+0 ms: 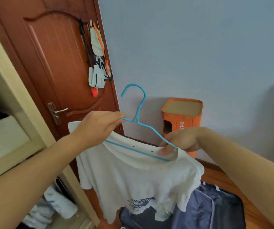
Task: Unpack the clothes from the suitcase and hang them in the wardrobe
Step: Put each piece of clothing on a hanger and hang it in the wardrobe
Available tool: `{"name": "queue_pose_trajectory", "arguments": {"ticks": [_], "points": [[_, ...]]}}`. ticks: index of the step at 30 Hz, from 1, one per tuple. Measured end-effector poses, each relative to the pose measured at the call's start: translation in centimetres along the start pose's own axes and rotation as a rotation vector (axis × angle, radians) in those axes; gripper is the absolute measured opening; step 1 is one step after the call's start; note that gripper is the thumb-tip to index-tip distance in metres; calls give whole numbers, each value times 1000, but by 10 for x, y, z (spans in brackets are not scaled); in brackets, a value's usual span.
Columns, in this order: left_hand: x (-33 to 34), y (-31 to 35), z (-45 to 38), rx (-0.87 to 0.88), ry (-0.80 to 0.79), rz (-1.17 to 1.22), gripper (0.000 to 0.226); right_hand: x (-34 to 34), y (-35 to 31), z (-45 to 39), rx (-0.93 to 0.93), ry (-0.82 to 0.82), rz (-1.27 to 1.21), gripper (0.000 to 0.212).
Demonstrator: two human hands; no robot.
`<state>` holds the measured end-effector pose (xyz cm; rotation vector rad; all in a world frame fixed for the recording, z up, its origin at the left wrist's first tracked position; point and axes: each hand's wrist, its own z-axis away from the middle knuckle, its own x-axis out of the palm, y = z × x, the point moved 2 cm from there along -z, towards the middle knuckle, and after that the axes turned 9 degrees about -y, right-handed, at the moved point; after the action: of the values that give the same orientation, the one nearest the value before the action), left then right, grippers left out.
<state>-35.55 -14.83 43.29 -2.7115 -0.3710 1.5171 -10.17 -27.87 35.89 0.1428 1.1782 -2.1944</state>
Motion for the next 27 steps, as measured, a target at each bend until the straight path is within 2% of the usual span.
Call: {"name": "queue_pose_trajectory", "arguments": {"ticks": [1,2,4,5,7,9,11,12,14,15,16,18,20,24,27], "points": [[-4,-2,10,-24,4,-3,50,5,-12,-9,-42,-17,68,18],[-8,-3,21,-51,5,-17,52,8,-26,-12,-93,52,130,22],[-14,-11,46,-124,-20,-87,55,9,-59,-8,-267,317,240,34],[-18,-17,58,-179,-39,-138,55,8,-72,-7,-395,382,162,31],[-33,-30,80,-319,-58,-250,52,14,-95,-6,-595,332,-80,33],[-53,-43,95,-397,-8,-355,47,16,-110,-14,-598,342,-8,52],[-73,-54,104,-463,34,-325,37,22,-120,-22,-612,299,82,59],[-82,-59,109,-522,22,-271,35,25,-129,-23,-623,269,96,55],[-99,-77,120,-633,18,-152,26,28,-151,-26,-694,337,253,27],[-109,-87,126,-670,30,-100,25,30,-163,-27,-724,410,325,30],[-122,-97,131,-695,54,-55,27,33,-176,-28,-748,452,370,43],[-154,-120,140,-738,116,2,29,45,-208,-25,-769,457,388,59],[-192,-142,150,-766,185,18,29,61,-247,-18,-820,428,399,64],[-277,-196,172,-752,280,18,31,100,-351,-2,-897,415,422,39],[-366,-239,178,-718,329,-94,36,121,-442,7,-981,591,425,32]]}}
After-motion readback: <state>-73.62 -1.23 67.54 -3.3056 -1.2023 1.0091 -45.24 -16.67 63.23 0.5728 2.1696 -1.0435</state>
